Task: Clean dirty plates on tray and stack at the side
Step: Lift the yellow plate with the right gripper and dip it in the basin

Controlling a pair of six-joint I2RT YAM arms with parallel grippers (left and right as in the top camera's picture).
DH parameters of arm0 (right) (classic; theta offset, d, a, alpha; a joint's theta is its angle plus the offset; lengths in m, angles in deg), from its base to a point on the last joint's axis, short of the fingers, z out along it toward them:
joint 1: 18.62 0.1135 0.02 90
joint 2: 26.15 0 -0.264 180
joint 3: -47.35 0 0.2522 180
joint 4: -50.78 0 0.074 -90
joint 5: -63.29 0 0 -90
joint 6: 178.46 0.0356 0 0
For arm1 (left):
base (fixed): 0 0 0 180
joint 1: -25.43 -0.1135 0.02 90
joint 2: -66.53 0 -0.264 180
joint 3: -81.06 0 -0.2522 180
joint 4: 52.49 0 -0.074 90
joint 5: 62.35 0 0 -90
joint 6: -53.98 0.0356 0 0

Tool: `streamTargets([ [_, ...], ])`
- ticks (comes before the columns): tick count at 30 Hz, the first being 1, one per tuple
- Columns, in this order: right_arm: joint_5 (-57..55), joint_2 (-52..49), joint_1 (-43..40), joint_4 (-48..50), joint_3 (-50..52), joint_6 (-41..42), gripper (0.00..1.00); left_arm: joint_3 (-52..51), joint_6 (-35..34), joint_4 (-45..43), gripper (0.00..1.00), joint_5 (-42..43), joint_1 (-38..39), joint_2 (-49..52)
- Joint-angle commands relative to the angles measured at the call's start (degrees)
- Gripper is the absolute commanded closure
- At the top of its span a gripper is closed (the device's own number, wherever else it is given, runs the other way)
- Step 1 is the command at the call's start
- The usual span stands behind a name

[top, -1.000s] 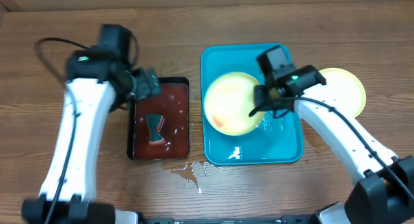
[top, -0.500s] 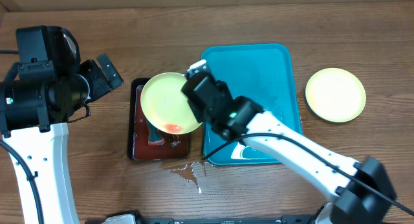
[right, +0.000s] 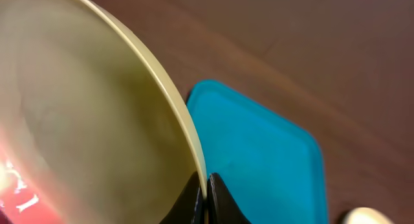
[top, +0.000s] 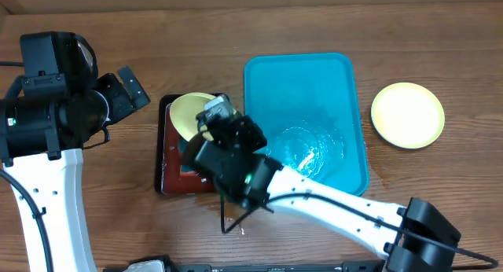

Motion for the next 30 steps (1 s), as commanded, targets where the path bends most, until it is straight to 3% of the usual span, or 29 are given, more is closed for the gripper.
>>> streamTargets([
  [1, -14.9, 2.4, 1.6, 0.4, -1.2, 0.1, 0.96, 1.0, 0.9, 0.0, 0.0, -0.8, -0.3, 0.3],
  [8, -22.6, 2.7, 5.4, 0.6, -1.2, 0.1, 0.96, 1.0, 0.9, 0.0, 0.0, -0.8, -0.3, 0.3],
  [21, -22.7, 2.7, 6.8, 1.2, -1.2, -1.9, 0.96, 1.0, 0.9, 0.0, 0.0, -0.8, -0.3, 0.3],
  [30, -22.7, 2.7, 6.8, 6.2, -1.2, -7.8, 0.96, 1.0, 0.9, 0.0, 0.0, -0.8, -0.3, 0.3],
])
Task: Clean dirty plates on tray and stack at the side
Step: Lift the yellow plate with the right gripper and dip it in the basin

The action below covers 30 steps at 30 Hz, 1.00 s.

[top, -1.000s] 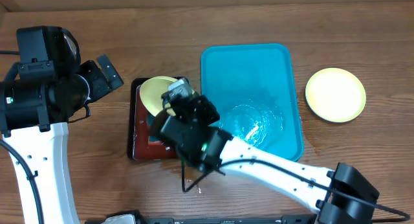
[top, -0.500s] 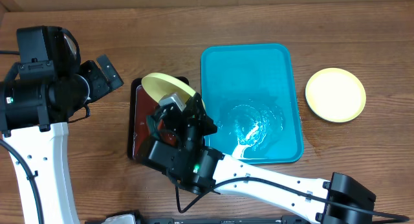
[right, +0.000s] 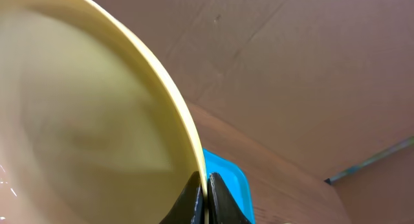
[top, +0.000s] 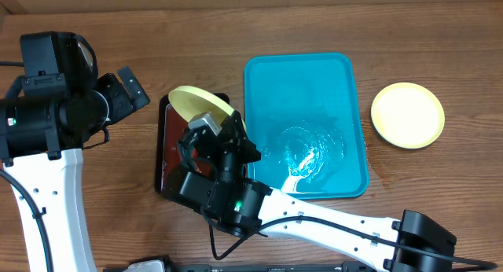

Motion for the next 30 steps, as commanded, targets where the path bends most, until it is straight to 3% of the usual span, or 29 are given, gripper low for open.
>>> streamTargets([
  [1, -1.9, 2.5, 0.1, 1.0, -1.2, -1.7, 0.96, 1.0, 0.9, 0.0, 0.0, -0.6, -0.3, 0.3],
  [21, -1.7, 2.5, 0.0, 1.0, -1.2, -1.5, 0.96, 1.0, 0.8, 0.0, 0.0, -0.6, -0.3, 0.3],
  [24, 7.8, 2.5, -0.6, 1.0, -1.2, 1.4, 0.96, 1.0, 0.9, 0.0, 0.0, -0.6, -0.3, 0.3],
  [27, 17.1, 2.5, -0.2, 0.2, -1.2, -2.6, 0.96, 1.0, 0.9, 0.0, 0.0, -0.6, -0.3, 0.3],
  [30, 8.7, 2.5, -1.1, 0.7, -1.2, -1.9, 0.96, 1.0, 0.9, 0.0, 0.0, -0.6, -0.3, 0.3],
])
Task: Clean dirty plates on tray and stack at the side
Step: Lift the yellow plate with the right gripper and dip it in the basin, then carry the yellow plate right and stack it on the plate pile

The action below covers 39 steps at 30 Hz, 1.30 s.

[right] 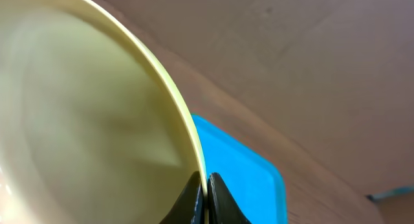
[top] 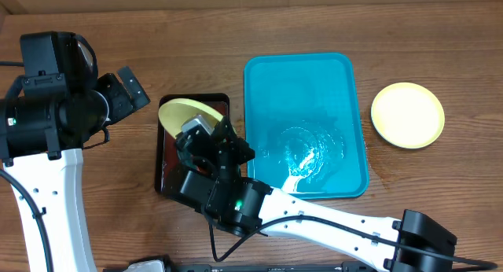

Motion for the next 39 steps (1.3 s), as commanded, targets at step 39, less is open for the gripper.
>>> streamTargets([
  [39, 82.1, 5.9, -94.0, -28.5, -0.9, 26.6, 0.96, 1.0, 0.9, 0.0, 0.0, -0.6, -0.3, 0.3],
])
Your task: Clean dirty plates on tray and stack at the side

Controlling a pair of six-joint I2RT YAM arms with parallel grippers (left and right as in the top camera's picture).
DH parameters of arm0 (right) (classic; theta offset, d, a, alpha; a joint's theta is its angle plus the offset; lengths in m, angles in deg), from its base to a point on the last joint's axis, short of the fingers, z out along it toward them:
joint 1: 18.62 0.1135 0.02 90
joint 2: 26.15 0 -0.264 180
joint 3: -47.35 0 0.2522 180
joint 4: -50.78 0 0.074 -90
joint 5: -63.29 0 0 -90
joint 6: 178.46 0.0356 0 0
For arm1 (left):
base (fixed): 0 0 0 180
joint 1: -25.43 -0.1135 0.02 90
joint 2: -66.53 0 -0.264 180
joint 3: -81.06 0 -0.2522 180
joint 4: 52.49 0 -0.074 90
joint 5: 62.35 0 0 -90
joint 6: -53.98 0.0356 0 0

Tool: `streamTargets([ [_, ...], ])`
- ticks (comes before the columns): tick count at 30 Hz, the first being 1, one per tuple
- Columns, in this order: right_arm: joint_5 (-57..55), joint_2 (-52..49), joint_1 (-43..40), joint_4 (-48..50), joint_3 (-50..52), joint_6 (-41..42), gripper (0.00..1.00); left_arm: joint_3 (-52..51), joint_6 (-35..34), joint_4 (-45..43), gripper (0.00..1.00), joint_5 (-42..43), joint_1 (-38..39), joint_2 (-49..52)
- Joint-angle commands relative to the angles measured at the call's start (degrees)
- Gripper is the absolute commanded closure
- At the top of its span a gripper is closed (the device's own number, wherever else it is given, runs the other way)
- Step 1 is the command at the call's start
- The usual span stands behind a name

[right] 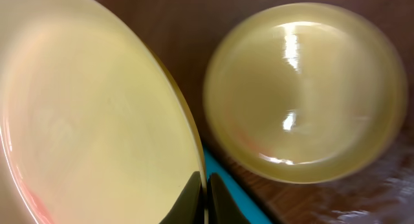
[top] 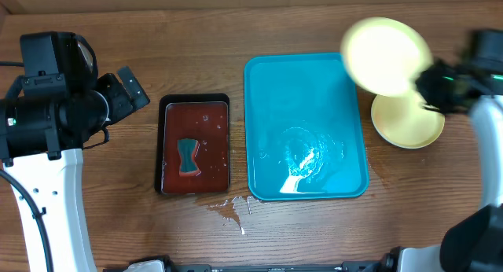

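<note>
A pale yellow plate (top: 383, 55) hangs tilted over the far right corner of the blue tray (top: 275, 83). My right gripper (top: 422, 83) is shut on its rim. In the right wrist view the held plate (right: 90, 120) fills the left side, with the fingertips (right: 206, 185) pinching its edge. Just beyond it, a second yellow plate (top: 410, 124) (right: 304, 88) lies flat on the table to the right of the tray. My left gripper (top: 130, 87) is raised at the far left, away from both plates; its jaws cannot be made out.
A dark basin (top: 165, 146) of reddish water with a teal sponge (top: 188, 157) stands left of the tray. Water pools on the tray bottom (top: 302, 158). Drips (top: 228, 209) wet the table in front of the basin.
My right gripper held the plate over the basin on the left. It now holds the plate on the right, above the tray's far corner and next to the plate on the table. The basin shows only the sponge.
My right gripper was shut on the plate's rim at every moment. The plate was tilted at the basin, then raised over its far edge, then over the basin again. Now it is at the right by the other plate. The left arm has not moved.
</note>
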Motion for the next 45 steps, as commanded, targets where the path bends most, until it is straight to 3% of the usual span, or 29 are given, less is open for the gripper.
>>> streamTargets([
  [1, 3.0, -4.0, -6.9, -3.8, -0.2, -2.8, 0.96, 1.0, 0.8, 0.0, 0.0, -0.4, -0.3, 0.3],
  [5, 1.0, -8.9, -11.4, -5.1, 2.9, -3.2, 0.96, 1.0, 0.9, 0.0, 0.0, -0.4, -0.3, 0.3],
  [13, -3.2, -12.0, -11.3, -0.1, 8.7, -3.4, 0.96, 1.0, 0.9, 0.0, 0.0, -0.4, -0.3, 0.3],
  [16, -3.3, -11.1, -11.3, -0.3, 8.3, -3.4, 0.67, 1.0, 0.9, 0.0, 0.0, -0.4, -0.3, 0.3],
  [20, -1.9, -7.4, -10.1, -2.0, 7.1, -5.4, 0.55, 1.0, 0.8, 0.0, 0.0, -0.4, -0.3, 0.3],
  [24, 3.0, -0.2, -5.9, -2.3, 6.6, -8.1, 0.53, 1.0, 0.9, 0.0, 0.0, -0.4, -0.3, 0.3],
  [30, 5.7, 11.3, 7.0, -2.0, 6.6, -14.3, 0.51, 1.0, 0.9, 0.0, 0.0, -0.4, -0.3, 0.3],
  [38, 5.5, 15.6, 22.5, -2.1, 6.6, -17.2, 0.45, 1.0, 0.9, 0.0, 0.0, -0.4, -0.3, 0.3],
  [45, 5.5, 15.5, 25.2, -2.0, 6.7, -17.2, 0.26, 1.0, 0.9, 0.0, 0.0, -0.4, -0.3, 0.3],
])
